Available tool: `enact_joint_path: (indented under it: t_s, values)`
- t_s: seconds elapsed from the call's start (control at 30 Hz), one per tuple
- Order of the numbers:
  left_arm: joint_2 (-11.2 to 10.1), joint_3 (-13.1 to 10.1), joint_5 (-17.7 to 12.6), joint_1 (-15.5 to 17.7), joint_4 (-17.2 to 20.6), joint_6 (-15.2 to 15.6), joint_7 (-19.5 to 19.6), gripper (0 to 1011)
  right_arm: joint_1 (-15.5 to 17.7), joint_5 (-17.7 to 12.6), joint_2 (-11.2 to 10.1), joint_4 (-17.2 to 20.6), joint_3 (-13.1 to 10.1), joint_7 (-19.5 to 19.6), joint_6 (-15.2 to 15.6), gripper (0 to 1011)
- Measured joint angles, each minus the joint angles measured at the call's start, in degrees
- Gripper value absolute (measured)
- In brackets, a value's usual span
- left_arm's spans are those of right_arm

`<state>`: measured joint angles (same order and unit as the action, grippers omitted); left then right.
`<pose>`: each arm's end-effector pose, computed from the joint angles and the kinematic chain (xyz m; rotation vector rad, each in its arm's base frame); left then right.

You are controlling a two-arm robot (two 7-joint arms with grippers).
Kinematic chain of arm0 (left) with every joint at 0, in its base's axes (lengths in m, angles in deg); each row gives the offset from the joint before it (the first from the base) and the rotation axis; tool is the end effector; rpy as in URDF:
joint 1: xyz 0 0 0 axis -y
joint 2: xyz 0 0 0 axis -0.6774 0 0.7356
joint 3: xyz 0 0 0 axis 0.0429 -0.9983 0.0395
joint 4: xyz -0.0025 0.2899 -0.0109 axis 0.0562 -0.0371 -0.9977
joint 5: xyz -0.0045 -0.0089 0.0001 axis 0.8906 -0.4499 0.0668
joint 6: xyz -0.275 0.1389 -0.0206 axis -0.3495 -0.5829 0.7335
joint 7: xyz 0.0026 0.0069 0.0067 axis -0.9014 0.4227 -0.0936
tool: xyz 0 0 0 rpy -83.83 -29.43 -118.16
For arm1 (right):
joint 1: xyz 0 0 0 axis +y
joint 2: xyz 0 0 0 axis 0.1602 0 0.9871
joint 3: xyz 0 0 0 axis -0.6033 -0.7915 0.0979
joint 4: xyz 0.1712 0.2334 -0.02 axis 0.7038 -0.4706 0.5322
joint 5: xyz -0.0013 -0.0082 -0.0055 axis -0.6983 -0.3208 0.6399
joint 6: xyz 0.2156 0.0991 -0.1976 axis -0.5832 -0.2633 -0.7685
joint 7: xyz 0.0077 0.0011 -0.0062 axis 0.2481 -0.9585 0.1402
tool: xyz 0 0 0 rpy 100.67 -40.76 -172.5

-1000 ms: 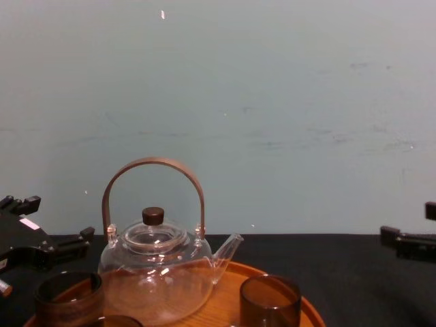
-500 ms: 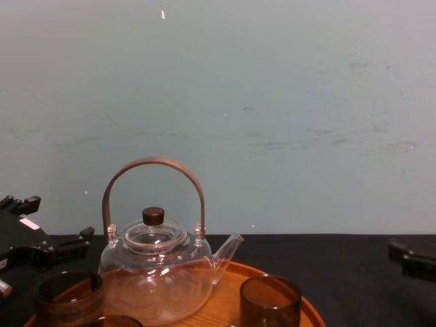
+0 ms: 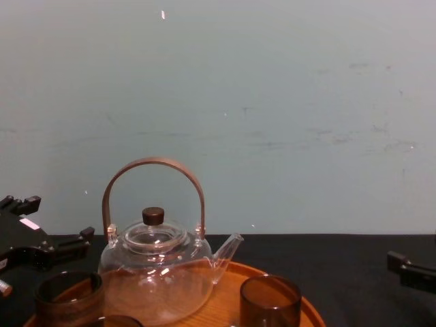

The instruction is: Pick up the glass from the table and place it on the tray.

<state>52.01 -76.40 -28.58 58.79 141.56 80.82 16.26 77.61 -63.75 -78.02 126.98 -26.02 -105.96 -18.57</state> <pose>0.3580 0.0827 -0.3021 0.3046 -0.2851 1.2480 0.3350 -0.0738 -0.3119 -0.1366 -0.0684 -1.0636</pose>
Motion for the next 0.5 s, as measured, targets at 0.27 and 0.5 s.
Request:
enact_joint_path:
  t_s: [0.27, 0.5]
  values:
    - [0.0, 0.0, 0.0, 0.0, 0.0, 0.0, 0.0, 1002, 0.0, 0.0, -0.1, 0.1, 0.1, 0.0, 0.0, 1003]
    - [0.0, 0.0, 0.0, 0.0, 0.0, 0.0, 0.0, 1001, -0.1, -0.1, -0.2, 0.1, 0.2, 0.0, 0.1, 1002]
